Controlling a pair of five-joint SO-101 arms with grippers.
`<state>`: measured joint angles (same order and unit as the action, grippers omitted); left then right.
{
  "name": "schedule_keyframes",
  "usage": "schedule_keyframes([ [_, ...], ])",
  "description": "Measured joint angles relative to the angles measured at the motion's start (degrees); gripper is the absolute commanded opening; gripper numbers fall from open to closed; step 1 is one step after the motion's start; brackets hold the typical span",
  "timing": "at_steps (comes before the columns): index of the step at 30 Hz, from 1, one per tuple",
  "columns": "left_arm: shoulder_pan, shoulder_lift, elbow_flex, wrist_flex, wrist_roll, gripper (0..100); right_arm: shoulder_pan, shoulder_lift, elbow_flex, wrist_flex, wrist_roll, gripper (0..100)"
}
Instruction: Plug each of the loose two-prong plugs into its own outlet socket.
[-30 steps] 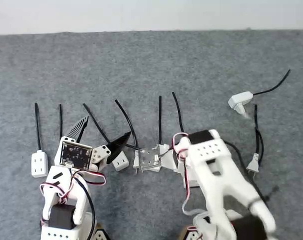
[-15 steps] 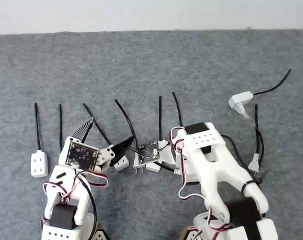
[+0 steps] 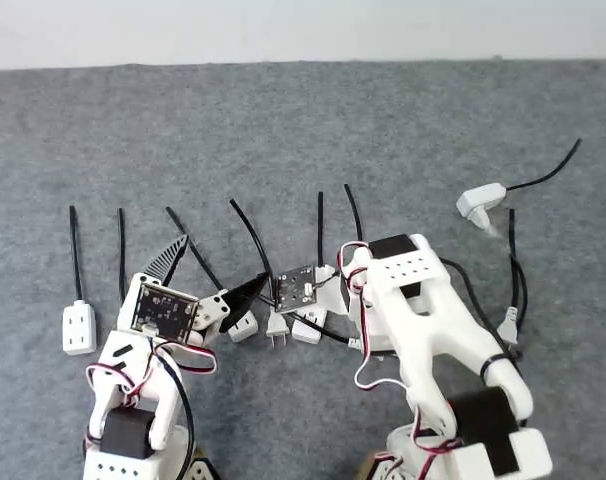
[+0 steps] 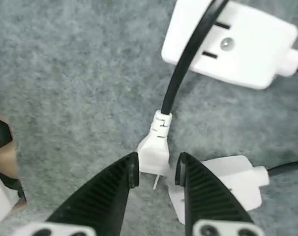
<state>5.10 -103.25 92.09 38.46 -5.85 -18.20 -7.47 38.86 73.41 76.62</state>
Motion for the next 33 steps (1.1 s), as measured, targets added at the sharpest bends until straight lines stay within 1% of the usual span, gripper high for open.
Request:
schedule_keyframes([
  [13,0.00,0.00,0.00,0.00,0.00,41,0.00,6.24,0.00,-0.35,-0.26,14.1],
  [29,0.00,0.00,0.00,0.00,0.00,41,-1.85,8.18,-0.18,-1.23,-8.26,13.9],
  [33,0.00,0.00,0.00,0.00,0.00,41,-1.85,8.18,-0.18,-1.32,-8.88,13.9],
])
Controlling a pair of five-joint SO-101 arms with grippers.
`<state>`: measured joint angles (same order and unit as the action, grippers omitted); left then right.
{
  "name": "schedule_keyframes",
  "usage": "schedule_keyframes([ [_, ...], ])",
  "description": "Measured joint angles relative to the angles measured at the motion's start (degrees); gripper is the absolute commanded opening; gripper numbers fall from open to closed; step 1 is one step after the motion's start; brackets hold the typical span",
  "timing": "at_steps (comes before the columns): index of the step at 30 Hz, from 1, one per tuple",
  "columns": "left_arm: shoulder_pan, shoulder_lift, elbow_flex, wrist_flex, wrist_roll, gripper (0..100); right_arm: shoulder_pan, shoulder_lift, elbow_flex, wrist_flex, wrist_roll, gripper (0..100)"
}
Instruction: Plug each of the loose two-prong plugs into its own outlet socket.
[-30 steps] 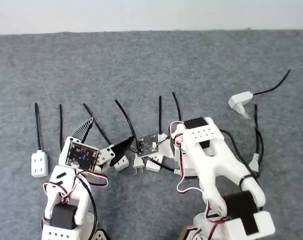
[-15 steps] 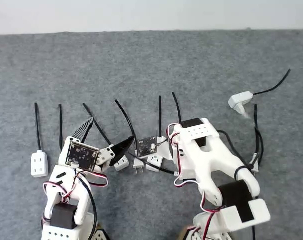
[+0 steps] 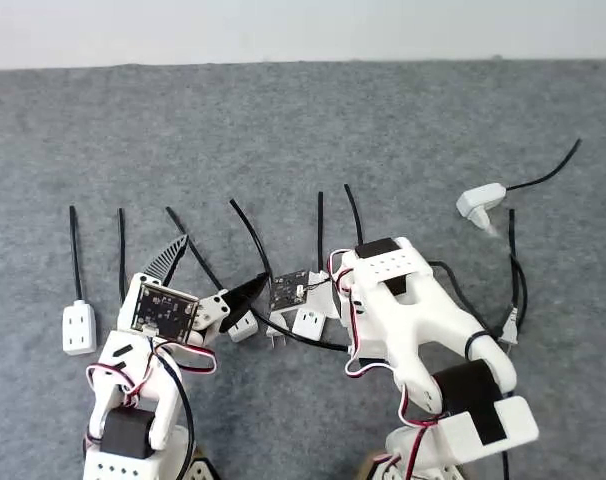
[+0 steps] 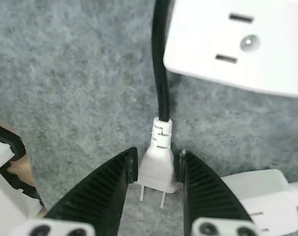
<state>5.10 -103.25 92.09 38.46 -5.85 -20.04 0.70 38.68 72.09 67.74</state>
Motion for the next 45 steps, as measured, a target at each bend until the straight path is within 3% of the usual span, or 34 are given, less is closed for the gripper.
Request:
schedule_keyframes([
  [8,0.00,0.00,0.00,0.00,0.00,41,0.00,0.18,-0.09,-0.09,-0.35,13.3],
  [12,0.00,0.00,0.00,0.00,0.00,41,0.00,0.18,-0.09,-0.09,-0.35,0.1],
  [45,0.00,0.00,0.00,0.00,0.00,41,0.00,4.22,-1.05,2.55,-0.53,2.0],
])
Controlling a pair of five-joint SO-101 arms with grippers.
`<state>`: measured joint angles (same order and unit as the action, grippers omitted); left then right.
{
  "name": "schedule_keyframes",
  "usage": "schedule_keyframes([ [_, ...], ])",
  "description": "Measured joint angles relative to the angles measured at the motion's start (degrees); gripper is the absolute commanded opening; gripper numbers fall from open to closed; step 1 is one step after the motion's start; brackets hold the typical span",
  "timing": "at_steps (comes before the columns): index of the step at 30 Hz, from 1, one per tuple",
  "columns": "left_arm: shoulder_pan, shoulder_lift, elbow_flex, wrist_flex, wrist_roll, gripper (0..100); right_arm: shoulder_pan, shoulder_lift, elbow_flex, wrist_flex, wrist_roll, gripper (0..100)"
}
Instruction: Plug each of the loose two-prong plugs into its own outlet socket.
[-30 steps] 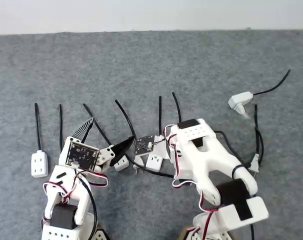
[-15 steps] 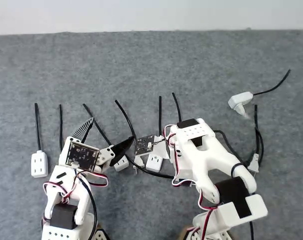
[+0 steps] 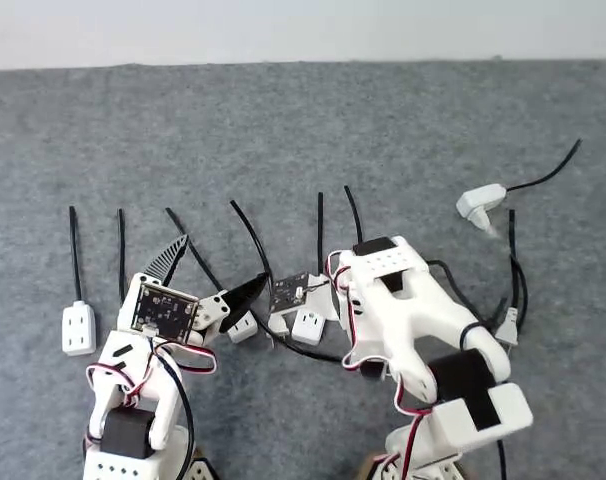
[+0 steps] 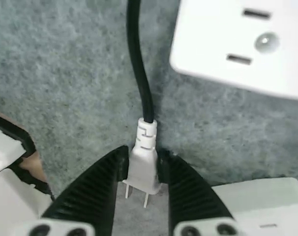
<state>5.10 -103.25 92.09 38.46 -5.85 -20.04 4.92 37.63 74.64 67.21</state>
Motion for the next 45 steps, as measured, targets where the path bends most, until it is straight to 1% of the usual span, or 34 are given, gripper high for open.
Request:
schedule_keyframes([
  [7,0.00,0.00,0.00,0.00,0.00,41,0.00,2.02,-1.14,2.64,0.00,2.0],
  [20,0.00,0.00,0.00,0.00,0.00,41,-0.35,5.27,-3.43,4.13,-1.76,2.1],
  [25,0.00,0.00,0.00,0.00,0.00,41,-0.35,5.54,-3.52,4.22,-1.76,7.5],
  [30,0.00,0.00,0.00,0.00,0.00,41,-0.53,5.54,-3.52,4.57,-1.85,2.4],
  [35,0.00,0.00,0.00,0.00,0.00,41,-0.44,5.54,-3.52,4.57,-2.11,0.8],
  [45,0.00,0.00,0.00,0.00,0.00,41,-0.44,5.71,-4.04,4.57,-2.11,0.9],
])
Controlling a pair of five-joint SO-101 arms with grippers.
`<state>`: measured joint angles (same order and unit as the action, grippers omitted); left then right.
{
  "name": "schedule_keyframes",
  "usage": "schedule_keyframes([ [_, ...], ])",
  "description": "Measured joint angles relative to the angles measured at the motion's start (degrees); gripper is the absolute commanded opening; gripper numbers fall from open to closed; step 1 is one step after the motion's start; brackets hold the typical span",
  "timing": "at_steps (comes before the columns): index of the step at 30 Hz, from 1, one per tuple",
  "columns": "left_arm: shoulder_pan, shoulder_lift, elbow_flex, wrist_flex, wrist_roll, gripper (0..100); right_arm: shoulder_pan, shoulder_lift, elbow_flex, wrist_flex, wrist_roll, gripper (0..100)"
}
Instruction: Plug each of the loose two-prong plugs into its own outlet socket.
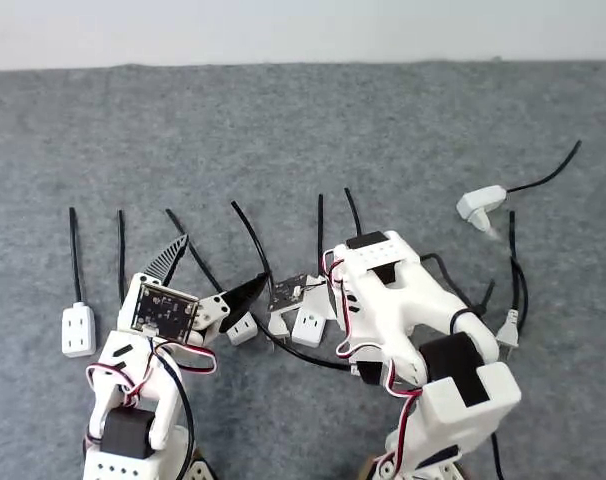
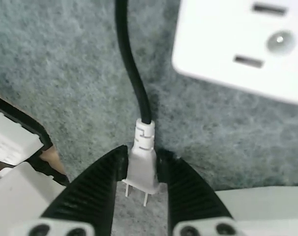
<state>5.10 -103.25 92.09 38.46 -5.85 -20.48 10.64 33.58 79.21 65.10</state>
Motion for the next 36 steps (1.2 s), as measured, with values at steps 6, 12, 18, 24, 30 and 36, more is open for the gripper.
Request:
schedule_keyframes([
  [6,0.00,0.00,0.00,0.00,0.00,41,0.00,-0.53,-3.87,3.69,0.00,0.9],
  [12,0.00,0.00,0.00,0.00,0.35,41,-0.97,-5.98,-11.69,9.32,0.00,0.9],
  [18,-0.18,-0.18,-0.53,-1.41,0.53,41,-1.93,-9.58,-15.74,12.66,0.00,0.9],
  [24,-0.26,-0.44,-2.11,-3.43,0.62,41,-2.55,-13.98,-19.60,11.69,-3.16,0.9],
  [30,-0.35,-0.44,-5.89,-4.13,0.53,41,-2.46,-18.64,-20.57,4.40,-8.18,0.9],
  [36,0.00,-0.26,-4.84,-1.14,0.09,41,-2.64,-21.89,-23.30,7.74,-8.88,0.9],
])
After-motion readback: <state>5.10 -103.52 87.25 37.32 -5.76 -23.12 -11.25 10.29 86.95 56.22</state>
